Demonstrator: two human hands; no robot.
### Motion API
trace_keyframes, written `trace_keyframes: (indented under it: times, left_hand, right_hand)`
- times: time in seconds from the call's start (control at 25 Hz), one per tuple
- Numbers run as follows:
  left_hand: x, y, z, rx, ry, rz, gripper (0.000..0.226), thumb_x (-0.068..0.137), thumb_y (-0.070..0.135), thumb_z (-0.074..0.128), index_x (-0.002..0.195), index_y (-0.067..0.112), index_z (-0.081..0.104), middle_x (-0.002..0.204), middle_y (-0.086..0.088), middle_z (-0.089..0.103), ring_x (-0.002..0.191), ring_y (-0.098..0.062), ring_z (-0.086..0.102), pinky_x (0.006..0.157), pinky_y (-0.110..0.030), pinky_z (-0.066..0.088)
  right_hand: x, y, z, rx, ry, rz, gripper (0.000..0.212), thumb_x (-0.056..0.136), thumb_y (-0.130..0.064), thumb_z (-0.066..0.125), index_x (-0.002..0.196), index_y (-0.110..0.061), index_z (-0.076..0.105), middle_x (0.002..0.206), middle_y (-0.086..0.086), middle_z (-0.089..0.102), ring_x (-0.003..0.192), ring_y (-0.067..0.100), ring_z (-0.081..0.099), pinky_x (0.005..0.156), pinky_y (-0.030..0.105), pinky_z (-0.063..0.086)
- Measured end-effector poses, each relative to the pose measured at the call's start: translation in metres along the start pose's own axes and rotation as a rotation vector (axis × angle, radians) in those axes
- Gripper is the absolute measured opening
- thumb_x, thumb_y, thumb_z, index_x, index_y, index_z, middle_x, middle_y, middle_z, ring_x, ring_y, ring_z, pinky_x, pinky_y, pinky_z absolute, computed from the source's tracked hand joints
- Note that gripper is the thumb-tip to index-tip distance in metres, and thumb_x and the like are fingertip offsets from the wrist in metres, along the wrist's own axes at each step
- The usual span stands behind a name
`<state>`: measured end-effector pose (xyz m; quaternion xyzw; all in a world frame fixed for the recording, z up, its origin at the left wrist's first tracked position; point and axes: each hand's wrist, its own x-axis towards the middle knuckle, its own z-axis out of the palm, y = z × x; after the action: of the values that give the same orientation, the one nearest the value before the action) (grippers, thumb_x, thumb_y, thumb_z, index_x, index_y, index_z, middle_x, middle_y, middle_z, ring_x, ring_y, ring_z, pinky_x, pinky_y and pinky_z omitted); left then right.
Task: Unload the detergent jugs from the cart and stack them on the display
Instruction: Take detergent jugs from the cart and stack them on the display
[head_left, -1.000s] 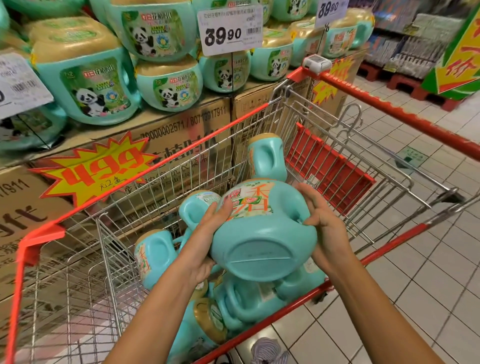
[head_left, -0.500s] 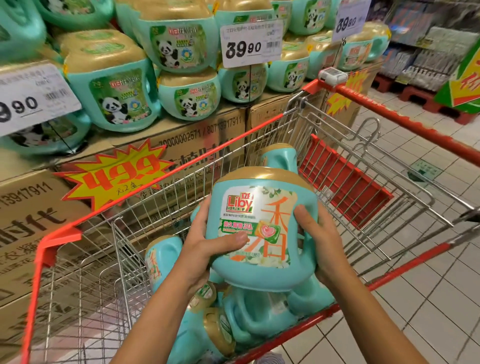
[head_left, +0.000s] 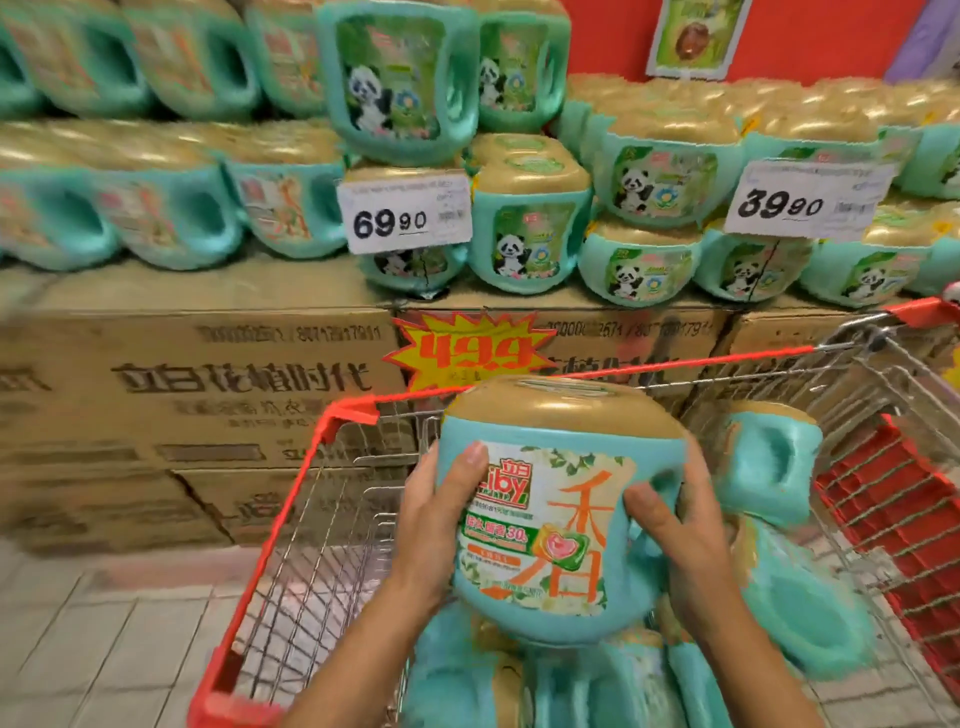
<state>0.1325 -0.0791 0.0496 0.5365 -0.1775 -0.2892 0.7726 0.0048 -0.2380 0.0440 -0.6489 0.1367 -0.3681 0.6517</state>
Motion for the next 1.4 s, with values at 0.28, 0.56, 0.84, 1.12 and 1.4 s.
trace_keyframes:
  times: [0.28,0.56,0.84,1.12,1.4]
  left_hand:
    - [-0.068,0.041,-0.085,0.008,0.298,0.144,0.083,0.046,0.064,0.086,0.111,0.019,0.064,0.100,-0.009,0.075,0.088,-0.023,0.073,0.067,-0.029,0.058]
    - [-0.107,0.096,-0.184,-0.004,0.414,0.265,0.090,0.038,0.054,0.093,0.111,0.013,0.061,0.098,-0.014,0.075,0.083,-0.027,0.074,0.063,-0.032,0.059]
    - [-0.100,0.171,-0.318,0.108,0.346,0.291,0.089,0.041,0.056,0.091,0.113,0.014,0.059,0.102,-0.012,0.074,0.089,-0.027,0.073,0.067,-0.033,0.060]
    - [-0.018,0.207,-0.383,0.178,0.246,0.310,0.088,0.044,0.062,0.088,0.112,0.015,0.060,0.103,-0.012,0.074,0.092,-0.029,0.072,0.071,-0.035,0.059]
    - [0.129,0.212,-0.379,0.170,0.108,0.285,0.084,0.046,0.063,0.087,0.114,0.023,0.060,0.107,-0.006,0.074,0.096,-0.026,0.072,0.074,-0.035,0.059]
  right_hand:
    - [0.007,0.000,0.104,0.127,-0.388,0.033,0.068,0.066,-0.034,0.071,0.130,-0.023,0.051,0.110,0.001,0.068,0.099,0.017,0.066,0.078,0.027,0.055]
    - [0.000,-0.010,0.238,0.156,-0.577,-0.012,0.073,0.065,-0.037,0.070,0.133,-0.021,0.047,0.108,-0.001,0.067,0.097,0.015,0.066,0.075,0.025,0.055]
    - [-0.003,-0.013,0.378,0.128,-0.610,-0.018,0.087,0.055,-0.053,0.082,0.132,-0.033,0.047,0.107,-0.008,0.070,0.097,0.010,0.068,0.072,0.020,0.055]
    - [0.041,-0.006,0.435,0.076,-0.484,-0.030,0.080,0.065,-0.050,0.079,0.135,-0.027,0.049,0.115,-0.012,0.068,0.106,0.007,0.065,0.077,0.017,0.053]
    - [0.136,0.025,0.442,0.058,-0.127,0.002,0.085,0.052,-0.064,0.079,0.124,-0.030,0.048,0.121,-0.006,0.063,0.105,0.002,0.064,0.076,0.014,0.052]
